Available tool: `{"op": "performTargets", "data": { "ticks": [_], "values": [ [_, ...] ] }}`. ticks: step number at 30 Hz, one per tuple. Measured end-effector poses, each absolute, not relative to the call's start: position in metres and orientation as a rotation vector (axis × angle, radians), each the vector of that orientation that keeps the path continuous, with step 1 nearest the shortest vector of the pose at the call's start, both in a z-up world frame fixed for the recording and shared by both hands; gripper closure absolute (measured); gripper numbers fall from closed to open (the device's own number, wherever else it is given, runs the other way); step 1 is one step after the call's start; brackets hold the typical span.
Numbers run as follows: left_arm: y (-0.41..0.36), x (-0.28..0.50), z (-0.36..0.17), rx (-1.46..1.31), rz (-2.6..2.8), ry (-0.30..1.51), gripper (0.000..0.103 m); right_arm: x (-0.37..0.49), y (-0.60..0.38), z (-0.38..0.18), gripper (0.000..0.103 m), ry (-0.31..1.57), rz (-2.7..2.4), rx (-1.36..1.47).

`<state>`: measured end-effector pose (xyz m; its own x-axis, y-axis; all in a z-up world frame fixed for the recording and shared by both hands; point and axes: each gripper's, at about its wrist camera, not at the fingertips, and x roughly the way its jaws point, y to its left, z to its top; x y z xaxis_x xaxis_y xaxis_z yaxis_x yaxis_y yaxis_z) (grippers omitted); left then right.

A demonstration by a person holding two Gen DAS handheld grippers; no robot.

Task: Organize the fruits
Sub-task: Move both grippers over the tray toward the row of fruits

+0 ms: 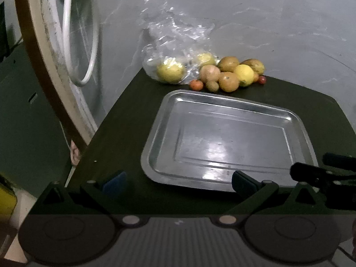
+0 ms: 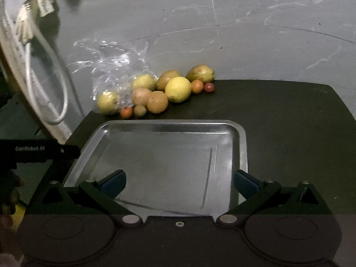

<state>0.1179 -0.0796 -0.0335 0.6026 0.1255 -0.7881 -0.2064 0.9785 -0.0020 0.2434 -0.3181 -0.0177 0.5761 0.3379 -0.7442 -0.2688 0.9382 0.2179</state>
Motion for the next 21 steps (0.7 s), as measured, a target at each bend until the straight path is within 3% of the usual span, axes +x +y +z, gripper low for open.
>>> {"op": "performTargets", "data": {
  "ticks": [21],
  "values": [
    [-0.011,0.263,-0.055,-0.083,-0.032,0.888,0.001,0.334,-0.258,-0.02,0.001,0.888,0.27,0.031]
  ]
}}
